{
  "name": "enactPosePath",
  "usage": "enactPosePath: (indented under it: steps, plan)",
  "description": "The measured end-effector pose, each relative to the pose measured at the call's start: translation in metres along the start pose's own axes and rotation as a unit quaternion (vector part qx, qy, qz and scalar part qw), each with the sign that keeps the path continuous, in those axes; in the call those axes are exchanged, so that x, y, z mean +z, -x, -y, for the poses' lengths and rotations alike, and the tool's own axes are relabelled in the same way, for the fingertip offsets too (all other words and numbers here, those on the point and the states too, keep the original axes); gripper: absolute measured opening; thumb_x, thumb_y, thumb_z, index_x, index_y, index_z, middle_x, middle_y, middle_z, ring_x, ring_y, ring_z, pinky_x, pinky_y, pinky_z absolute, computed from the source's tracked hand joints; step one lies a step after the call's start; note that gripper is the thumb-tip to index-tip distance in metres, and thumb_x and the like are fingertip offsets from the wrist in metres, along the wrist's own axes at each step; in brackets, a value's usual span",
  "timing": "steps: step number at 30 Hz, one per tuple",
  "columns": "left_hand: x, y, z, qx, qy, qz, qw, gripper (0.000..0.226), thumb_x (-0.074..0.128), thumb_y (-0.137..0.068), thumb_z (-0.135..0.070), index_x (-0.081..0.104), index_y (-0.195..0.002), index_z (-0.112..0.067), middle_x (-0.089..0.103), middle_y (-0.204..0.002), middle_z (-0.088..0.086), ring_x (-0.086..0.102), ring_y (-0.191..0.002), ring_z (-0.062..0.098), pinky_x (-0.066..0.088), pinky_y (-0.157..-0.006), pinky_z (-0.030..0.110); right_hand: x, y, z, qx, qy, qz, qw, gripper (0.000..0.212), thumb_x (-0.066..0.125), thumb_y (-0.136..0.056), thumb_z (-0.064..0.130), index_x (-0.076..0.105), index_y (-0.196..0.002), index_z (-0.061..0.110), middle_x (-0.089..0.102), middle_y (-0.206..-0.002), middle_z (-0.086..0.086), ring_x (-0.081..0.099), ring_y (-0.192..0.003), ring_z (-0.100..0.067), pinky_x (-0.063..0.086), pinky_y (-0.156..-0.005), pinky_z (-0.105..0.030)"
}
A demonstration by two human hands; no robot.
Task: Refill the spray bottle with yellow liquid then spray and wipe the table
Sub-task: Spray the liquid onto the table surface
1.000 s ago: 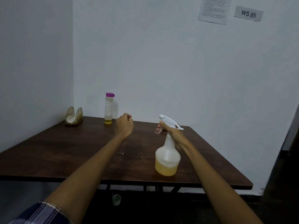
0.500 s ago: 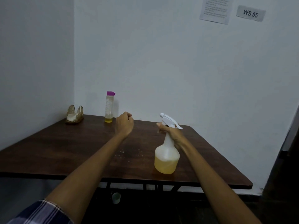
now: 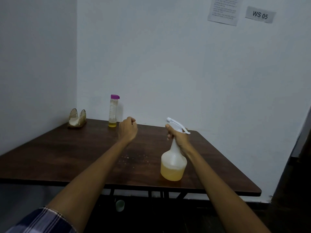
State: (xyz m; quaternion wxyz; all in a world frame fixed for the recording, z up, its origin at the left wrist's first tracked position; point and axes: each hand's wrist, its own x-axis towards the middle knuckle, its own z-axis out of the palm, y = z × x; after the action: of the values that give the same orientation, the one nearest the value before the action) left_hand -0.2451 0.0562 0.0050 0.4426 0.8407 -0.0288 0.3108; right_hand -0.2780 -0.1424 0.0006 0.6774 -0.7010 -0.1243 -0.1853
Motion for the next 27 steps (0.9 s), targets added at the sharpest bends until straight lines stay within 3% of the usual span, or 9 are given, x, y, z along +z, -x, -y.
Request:
enactPosePath:
  steps: [3,7,12,17,20,22,25,27]
  plan:
    - [0.0006,0.0001,-0.0007,-0.002,0.002,0.002,1.000,0.027,0.044,-0.097,-0.011,0.057,-0.117,-0.001,0.063,-0.117,0.015,0.059,-0.106,0.025,0.048,-0.082,0.029,0.0020,-0.0009,-0.0015,-0.007,0.013,0.000,1.000,0.014,0.069,-0.085,0.024,0.065,-0.079,0.012,0.054,-0.055,-0.001,0.053,-0.050,-0.012,0.048,-0.059,-0.029]
    - [0.0006,-0.0014,-0.0015,-0.004,0.003,-0.001,1.000,0.027,0.045,-0.096,-0.011,0.058,-0.117,-0.001,0.064,-0.116,0.015,0.060,-0.104,0.025,0.048,-0.080,0.028,-0.0048,-0.0003,0.0023,0.005,0.034,0.076,0.996,0.012,0.069,-0.083,0.028,0.069,-0.075,0.019,0.069,-0.070,-0.001,0.066,-0.071,-0.014,0.054,-0.073,-0.024]
    - [0.0014,-0.0021,-0.0029,0.001,0.005,0.002,1.000,0.026,0.045,-0.096,-0.010,0.058,-0.116,0.000,0.064,-0.115,0.016,0.060,-0.104,0.026,0.048,-0.080,0.029,-0.0007,-0.0030,-0.0034,0.002,0.008,0.011,1.000,0.016,0.071,-0.082,0.027,0.066,-0.079,0.012,0.059,-0.058,-0.003,0.057,-0.054,-0.013,0.051,-0.064,-0.031]
    - [0.0013,-0.0014,-0.0048,0.008,0.005,0.005,1.000,0.027,0.043,-0.096,-0.010,0.058,-0.116,0.001,0.063,-0.116,0.017,0.059,-0.105,0.027,0.050,-0.085,0.033,-0.0064,-0.0024,-0.0012,0.022,0.028,0.085,0.996,0.017,0.072,-0.079,0.033,0.070,-0.081,0.016,0.070,-0.072,-0.001,0.067,-0.074,-0.015,0.053,-0.073,-0.024]
    - [0.0016,-0.0004,-0.0056,0.010,0.003,0.006,1.000,0.027,0.043,-0.096,-0.010,0.058,-0.116,0.001,0.063,-0.116,0.017,0.059,-0.106,0.027,0.049,-0.084,0.032,-0.0024,-0.0032,-0.0034,0.017,-0.003,0.025,1.000,0.024,0.073,-0.075,0.035,0.067,-0.081,0.013,0.060,-0.056,0.000,0.057,-0.053,-0.012,0.050,-0.061,-0.028]
    - [0.0017,-0.0001,-0.0060,0.008,0.002,0.006,1.000,0.027,0.043,-0.096,-0.010,0.058,-0.117,0.001,0.063,-0.116,0.017,0.059,-0.105,0.026,0.049,-0.083,0.031,-0.0004,-0.0042,-0.0047,0.011,0.000,0.017,1.000,0.021,0.074,-0.076,0.033,0.066,-0.078,0.014,0.056,-0.055,0.000,0.053,-0.050,-0.012,0.048,-0.058,-0.029]
    - [0.0015,-0.0001,-0.0045,0.005,0.003,0.005,1.000,0.027,0.043,-0.097,-0.010,0.057,-0.117,0.001,0.063,-0.117,0.017,0.059,-0.105,0.026,0.049,-0.083,0.031,-0.0041,-0.0028,-0.0007,0.016,0.003,0.077,0.997,0.011,0.075,-0.076,0.029,0.071,-0.071,0.020,0.066,-0.066,-0.002,0.064,-0.066,-0.016,0.055,-0.069,-0.030]
    - [0.0013,-0.0008,-0.0021,0.003,0.004,0.003,1.000,0.027,0.044,-0.096,-0.010,0.057,-0.117,0.001,0.063,-0.116,0.017,0.059,-0.105,0.026,0.048,-0.082,0.030,-0.0055,-0.0019,-0.0004,0.022,0.003,0.104,0.994,0.010,0.071,-0.081,0.026,0.070,-0.077,0.017,0.069,-0.073,-0.004,0.067,-0.074,-0.017,0.055,-0.075,-0.029]
